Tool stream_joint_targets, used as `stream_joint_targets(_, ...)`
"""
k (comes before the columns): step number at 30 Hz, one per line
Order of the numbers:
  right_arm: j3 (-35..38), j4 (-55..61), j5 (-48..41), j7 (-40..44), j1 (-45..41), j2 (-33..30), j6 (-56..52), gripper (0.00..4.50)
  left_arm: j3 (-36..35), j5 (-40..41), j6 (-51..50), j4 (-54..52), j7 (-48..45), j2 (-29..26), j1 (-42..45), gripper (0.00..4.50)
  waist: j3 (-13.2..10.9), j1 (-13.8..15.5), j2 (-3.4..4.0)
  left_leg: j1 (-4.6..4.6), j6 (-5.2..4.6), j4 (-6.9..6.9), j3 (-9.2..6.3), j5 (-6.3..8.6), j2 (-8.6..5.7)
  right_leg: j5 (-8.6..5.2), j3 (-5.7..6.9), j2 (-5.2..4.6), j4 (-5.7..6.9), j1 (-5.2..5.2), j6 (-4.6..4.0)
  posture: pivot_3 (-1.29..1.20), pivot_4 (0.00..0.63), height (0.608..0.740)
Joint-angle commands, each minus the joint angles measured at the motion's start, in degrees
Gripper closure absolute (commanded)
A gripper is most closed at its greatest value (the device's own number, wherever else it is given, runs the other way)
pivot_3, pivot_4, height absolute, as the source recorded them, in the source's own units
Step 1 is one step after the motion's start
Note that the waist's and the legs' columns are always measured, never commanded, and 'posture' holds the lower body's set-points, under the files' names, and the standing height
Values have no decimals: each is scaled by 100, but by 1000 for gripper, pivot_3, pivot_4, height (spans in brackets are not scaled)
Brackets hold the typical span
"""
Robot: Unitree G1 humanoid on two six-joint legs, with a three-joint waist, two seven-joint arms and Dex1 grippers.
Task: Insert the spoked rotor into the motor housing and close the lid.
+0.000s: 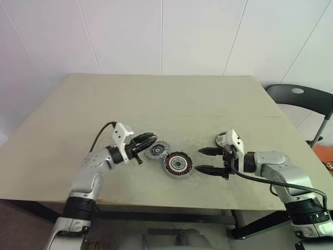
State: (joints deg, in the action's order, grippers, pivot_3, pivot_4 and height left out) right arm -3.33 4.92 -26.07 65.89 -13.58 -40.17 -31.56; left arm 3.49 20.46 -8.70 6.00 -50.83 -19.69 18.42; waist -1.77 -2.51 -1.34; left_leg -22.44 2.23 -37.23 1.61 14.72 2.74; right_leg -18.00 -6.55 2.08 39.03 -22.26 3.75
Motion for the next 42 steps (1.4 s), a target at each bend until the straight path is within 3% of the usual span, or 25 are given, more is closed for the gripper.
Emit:
stream_joint_targets(1, 26, 247, -62, 123, 27, -165, -22, 413, 264, -62, -90, 17, -223, 66, 304, 3833, 0, -6, 0, 0, 0, 0, 0, 0, 0, 0, 0, 1, 0, -1, 0, 0, 0, 740)
stream_joint_targets(15, -63, 246, 29, -10, 68, -88, 72, 413, 1177, -539, -385, 422, -891, 138, 652, 3833, -1, 1, -1, -1, 0, 0, -2, 0, 1, 0, 0, 5, 0, -2, 1, 0, 0, 740)
stream_joint_targets(21, -86, 248, 44, -51, 102, -35, 101, 413, 763, -133, -789, -224, -755, 90, 716, 3833, -3, -2, -2, -1, 0, 0, -4, 0, 2, 0, 0, 5, 0, -2, 1, 0, 0, 740)
stream_joint_targets(29, -129, 182, 91, -48, 10, 53, 123, 413, 964, -499, -978, -325, -581, -174, 597, 3833, -3, 3, -2, 0, 0, -2, -5, 0, 2, 0, 0, 4, 0, 1, 1, 0, 0, 740)
stream_joint_targets(42, -206, 86, 148, -59, 17, 127, 212, 413, 509, 41, -2042, -1874, -289, -596, 417, 3833, -4, -5, -3, 0, 0, 0, -7, 0, 5, 0, -2, 4, 1, -1, 1, 0, 0, 740)
